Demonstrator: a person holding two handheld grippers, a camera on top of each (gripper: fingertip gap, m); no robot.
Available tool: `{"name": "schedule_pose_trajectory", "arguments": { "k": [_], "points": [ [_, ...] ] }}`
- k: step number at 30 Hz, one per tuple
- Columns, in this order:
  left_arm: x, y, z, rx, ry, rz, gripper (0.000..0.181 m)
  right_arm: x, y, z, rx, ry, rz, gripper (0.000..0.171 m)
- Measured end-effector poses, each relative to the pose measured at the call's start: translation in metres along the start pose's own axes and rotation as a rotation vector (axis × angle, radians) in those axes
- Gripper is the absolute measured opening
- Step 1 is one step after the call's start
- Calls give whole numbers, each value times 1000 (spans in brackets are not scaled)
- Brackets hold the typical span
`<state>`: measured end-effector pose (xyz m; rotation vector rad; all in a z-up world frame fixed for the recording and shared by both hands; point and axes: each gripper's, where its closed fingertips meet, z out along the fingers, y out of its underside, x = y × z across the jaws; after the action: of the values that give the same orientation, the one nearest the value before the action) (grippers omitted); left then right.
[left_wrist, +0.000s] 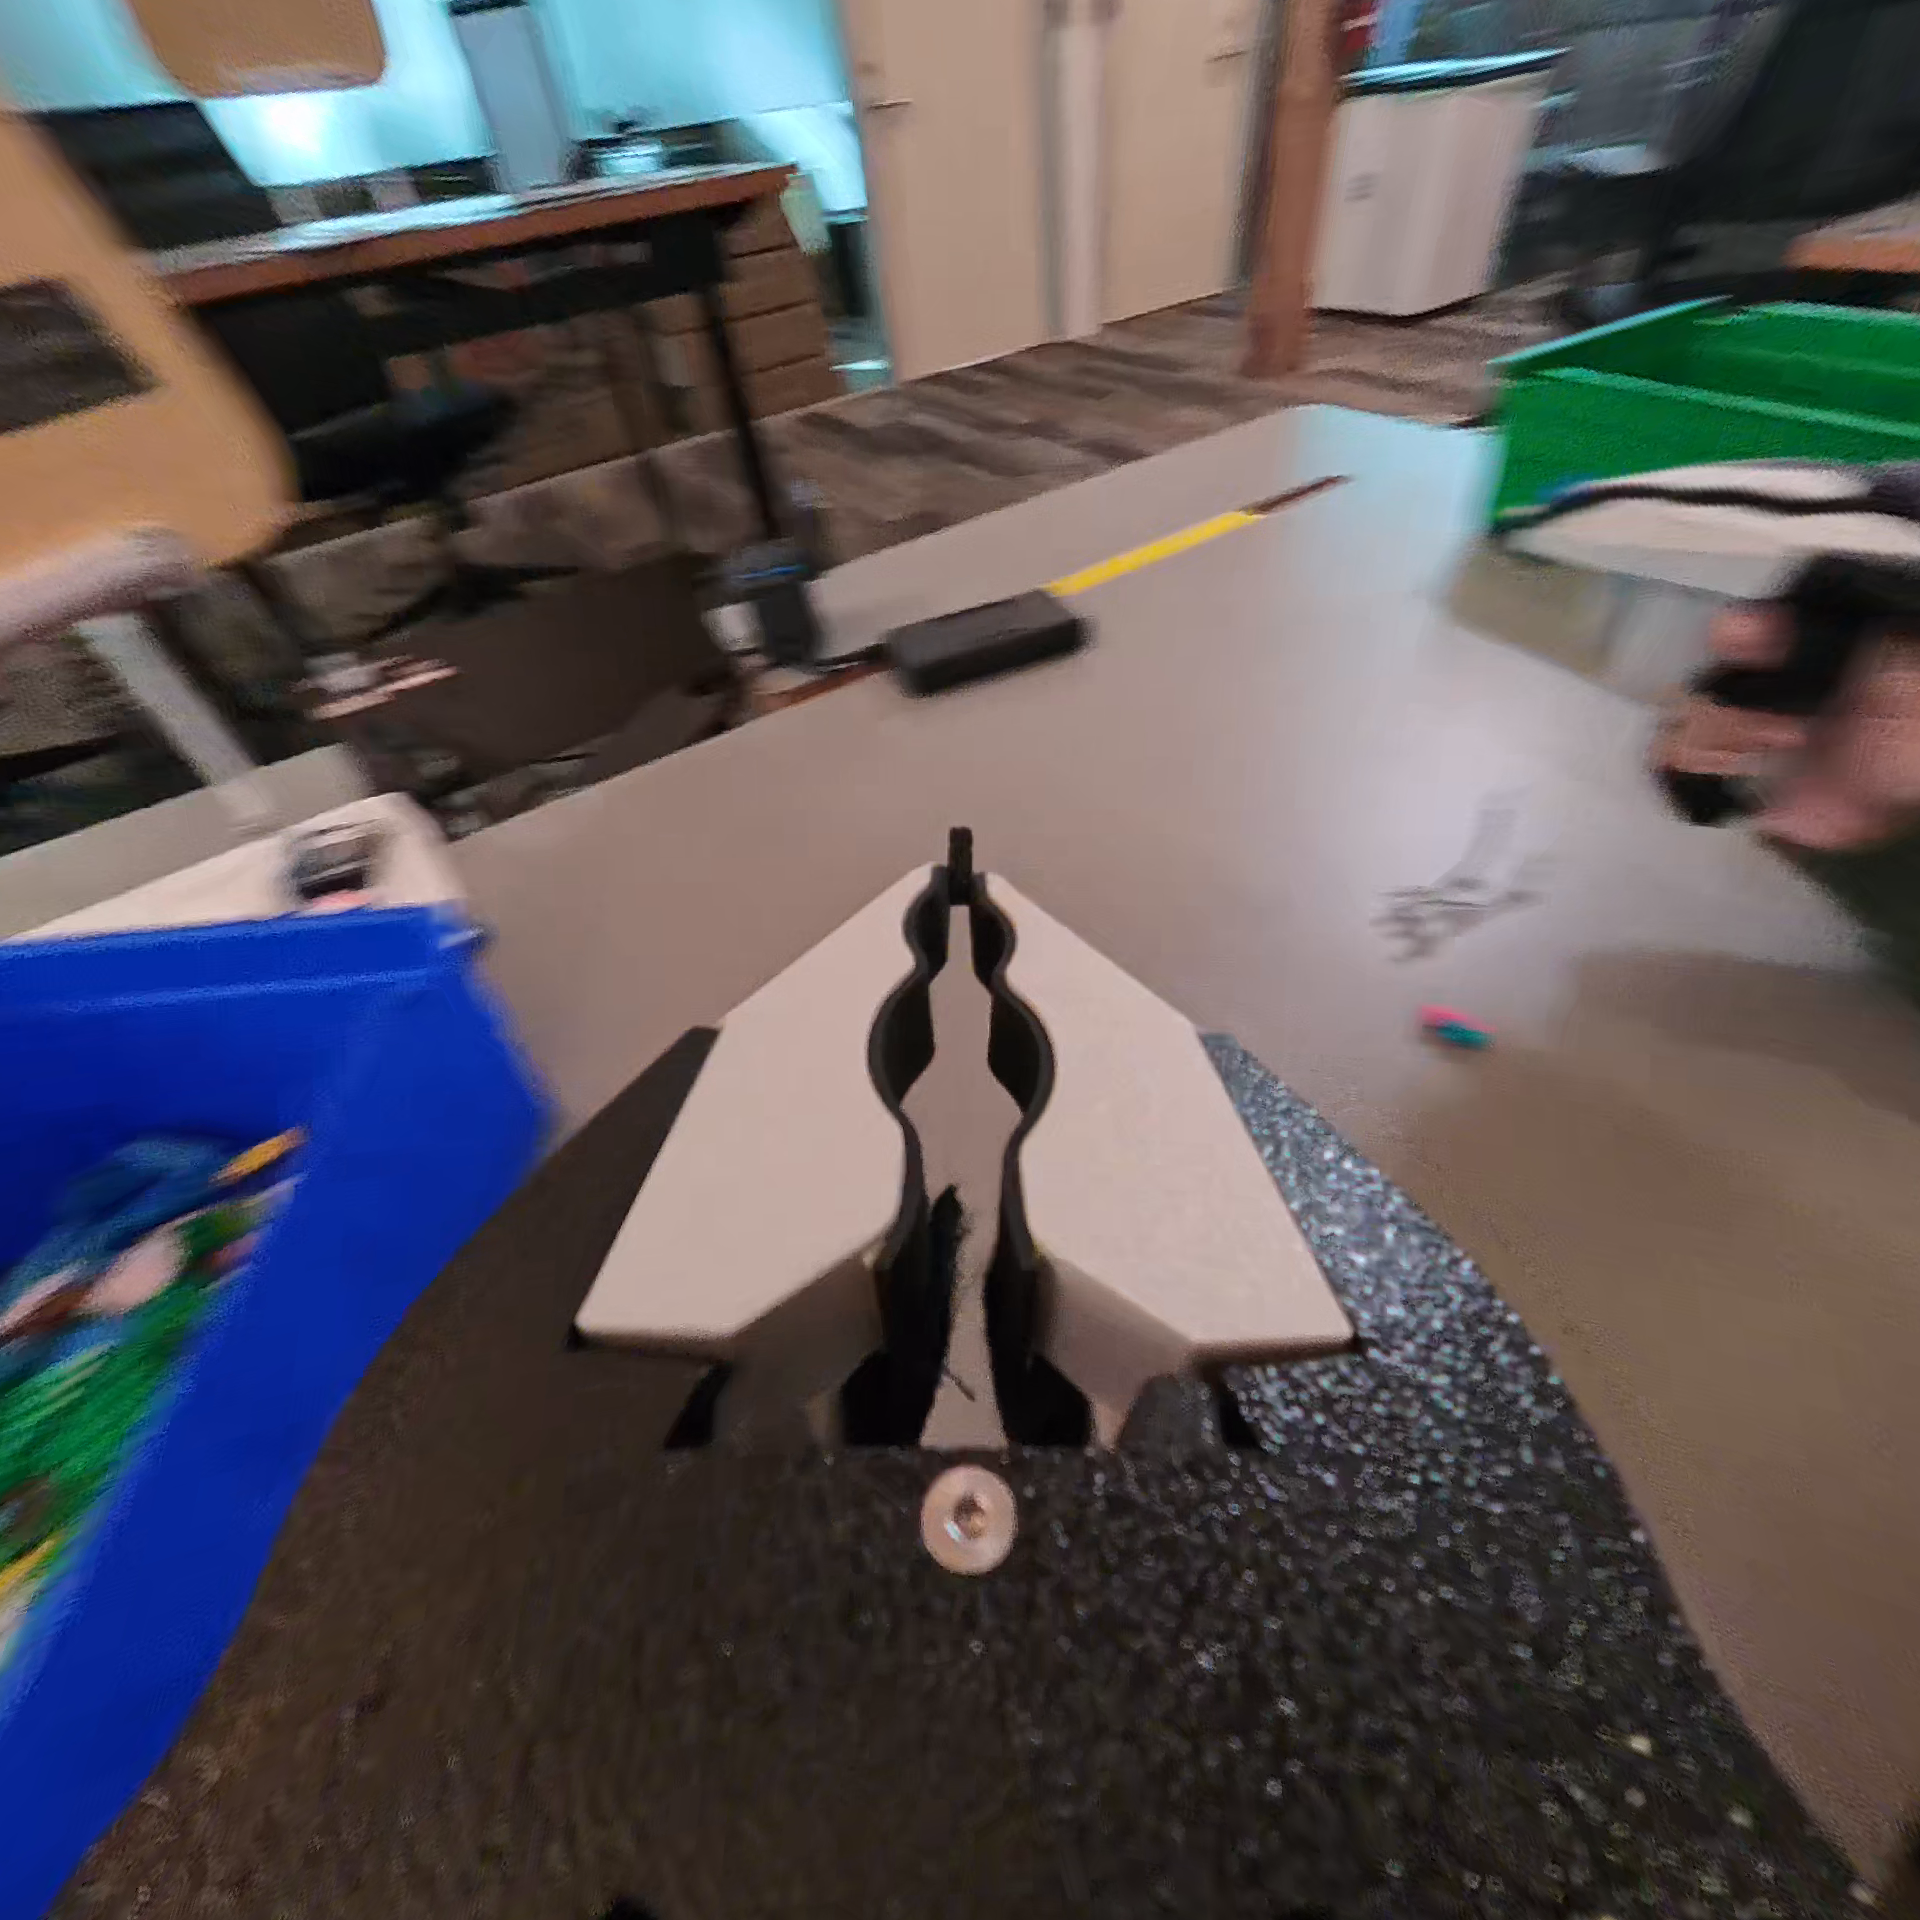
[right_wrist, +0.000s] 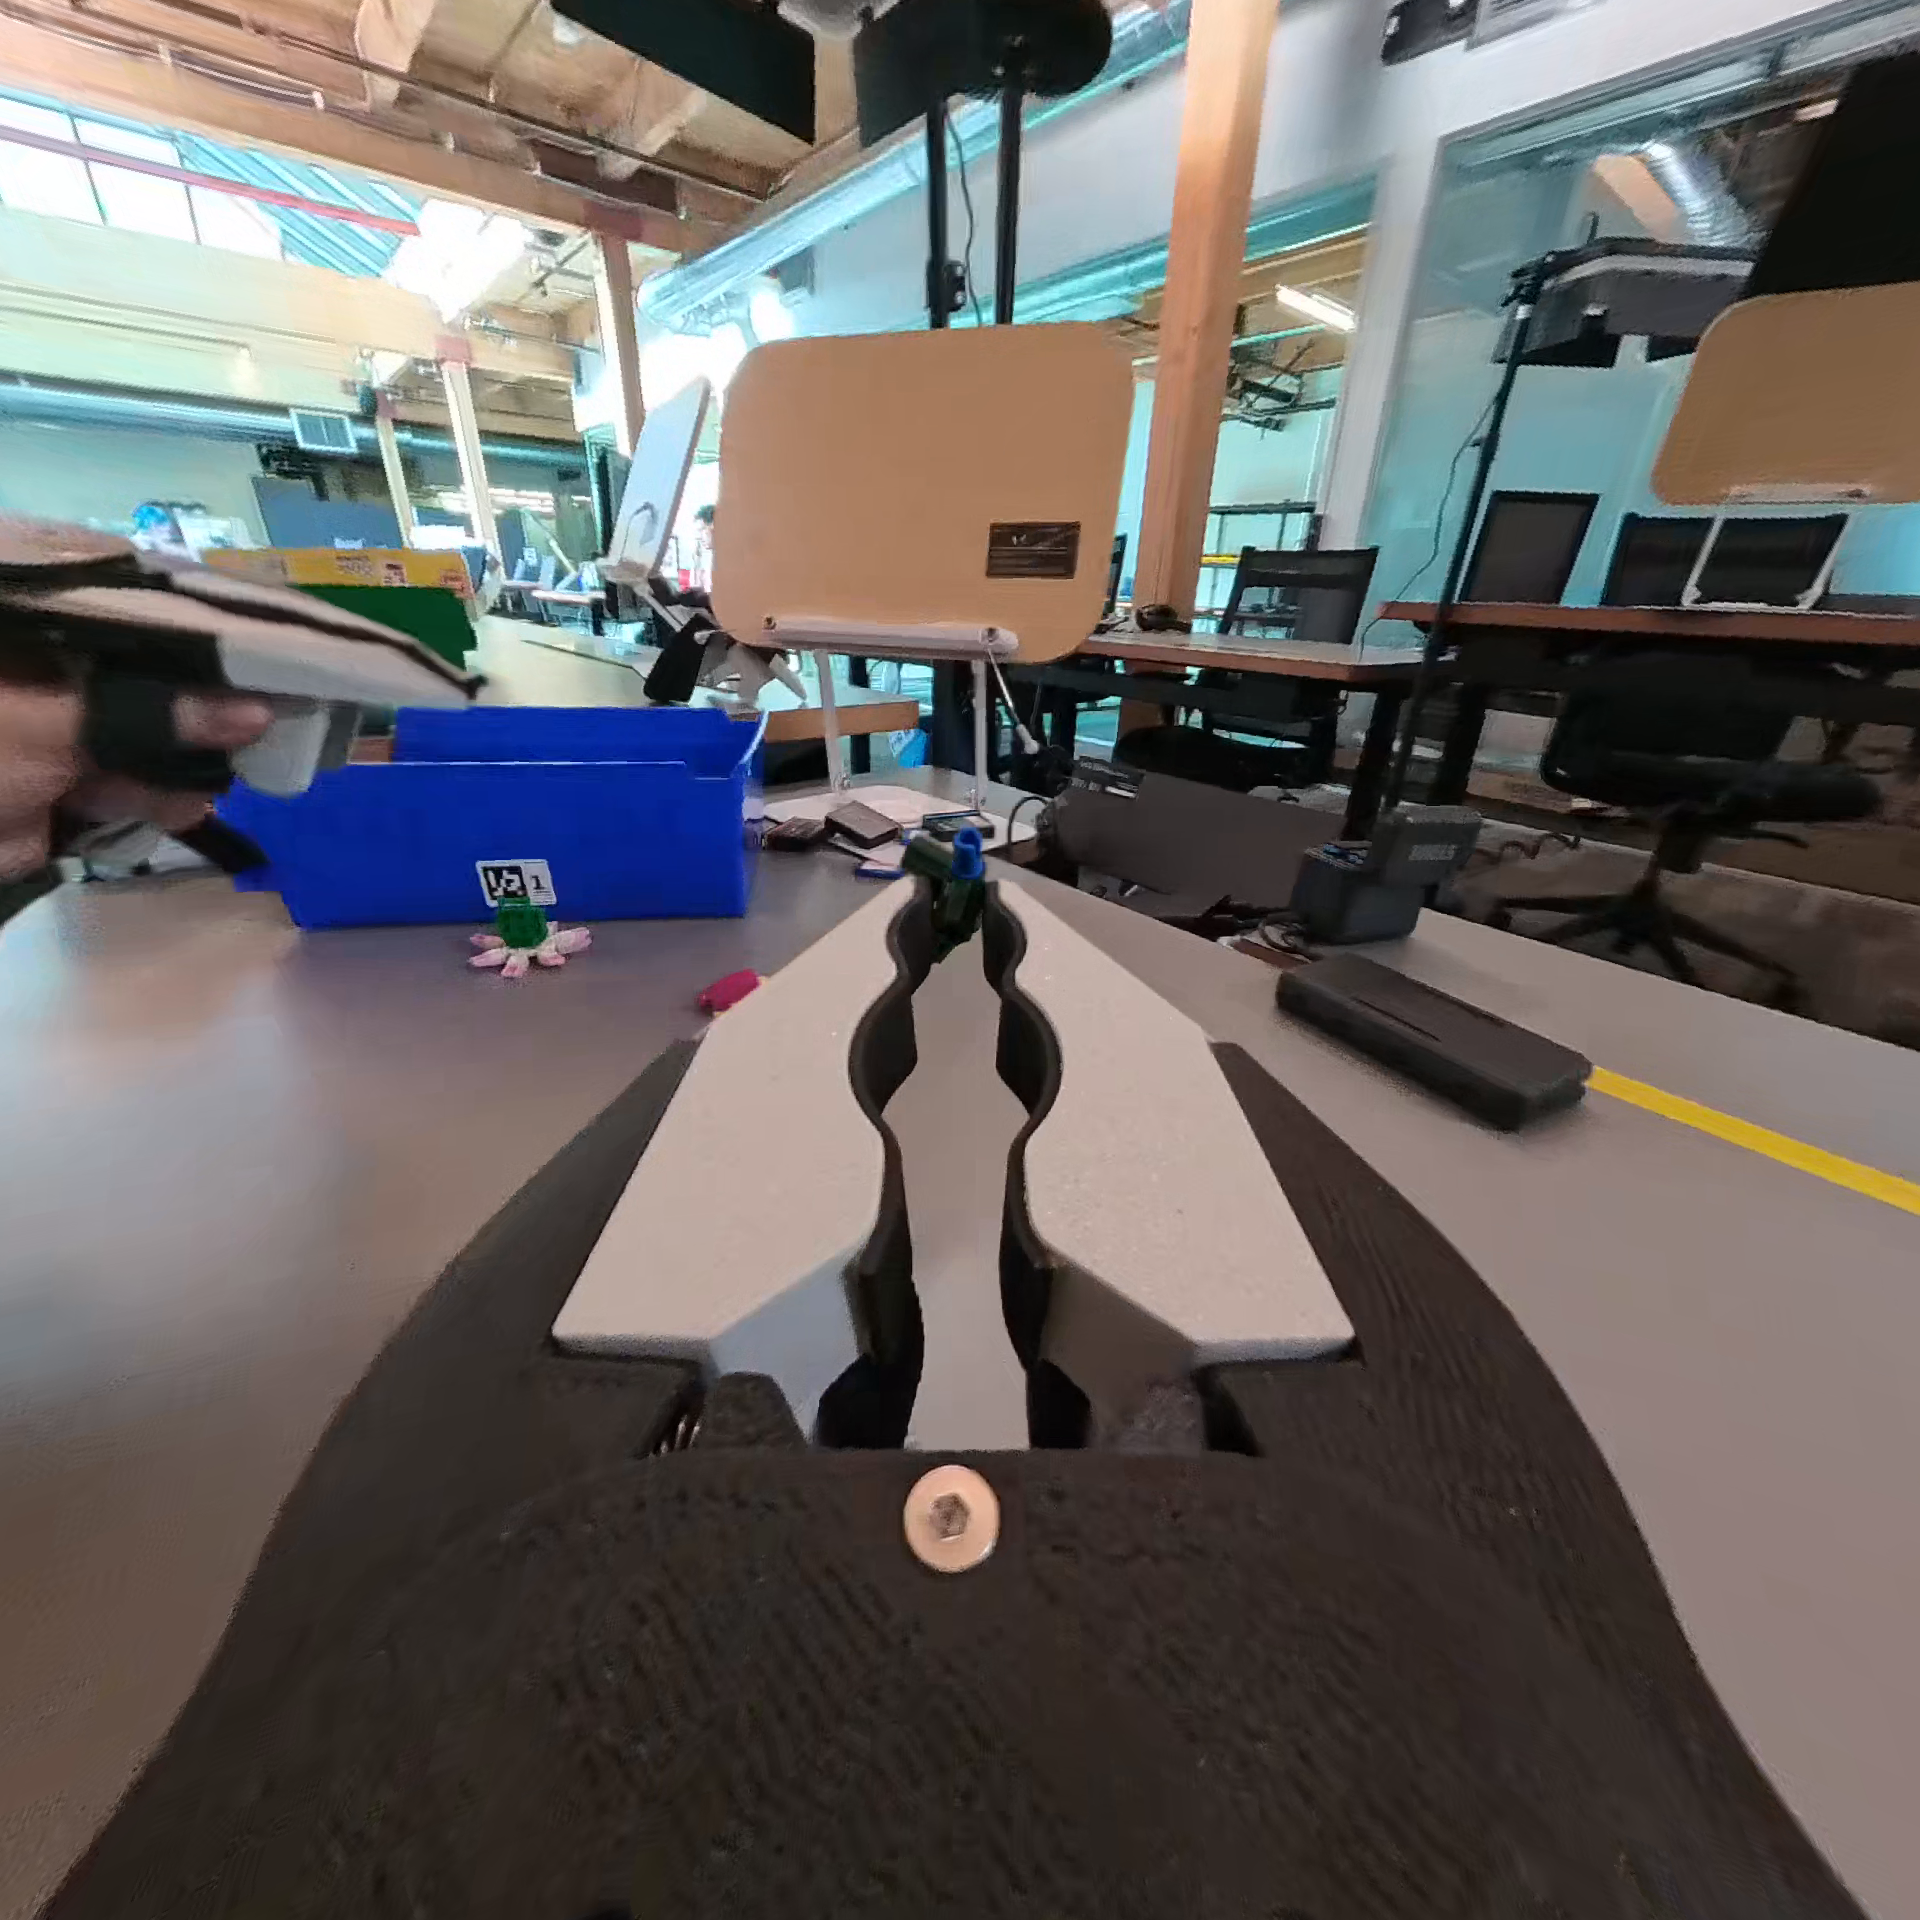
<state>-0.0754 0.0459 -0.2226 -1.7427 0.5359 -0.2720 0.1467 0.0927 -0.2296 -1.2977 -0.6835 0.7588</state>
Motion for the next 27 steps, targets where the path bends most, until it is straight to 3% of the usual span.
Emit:
{"name": "schedule_pose_trajectory", "arguments": {
  "k": [1, 4, 9, 15, 18, 20, 23, 27],
  "points": [
    [-31, 3, -8, -24, -116, 6, 2, -1, 1, 1, 2, -18, 26, 7],
    [-126, 26, -37, -183, -414, -9, 2, -2, 8, 3, -11, -53, 100, 7],
    [-214, 64, -59, -349, -536, -194, 88, -20, 19, 10, -67, -116, 73, 7],
    [-240, 92, -81, -514, -638, -193, 83, -36, 27, 14, -111, -153, -21, 7],
    [-179, 60, -49, -354, -399, -252, 78, -47, 25, 13, -115, -137, -222, 7],
    [-92, 22, -19, -189, -72, -272, 66, -56, 25, 13, -124, -102, -427, 8],
    [40, -1, 5, -113, 327, -279, 50, -62, 22, 12, -111, 11, -758, 8],
    [130, -4, 23, -43, 479, -250, 33, -76, 10, 7, -18, 119, -1118, 7]
  ]
}}
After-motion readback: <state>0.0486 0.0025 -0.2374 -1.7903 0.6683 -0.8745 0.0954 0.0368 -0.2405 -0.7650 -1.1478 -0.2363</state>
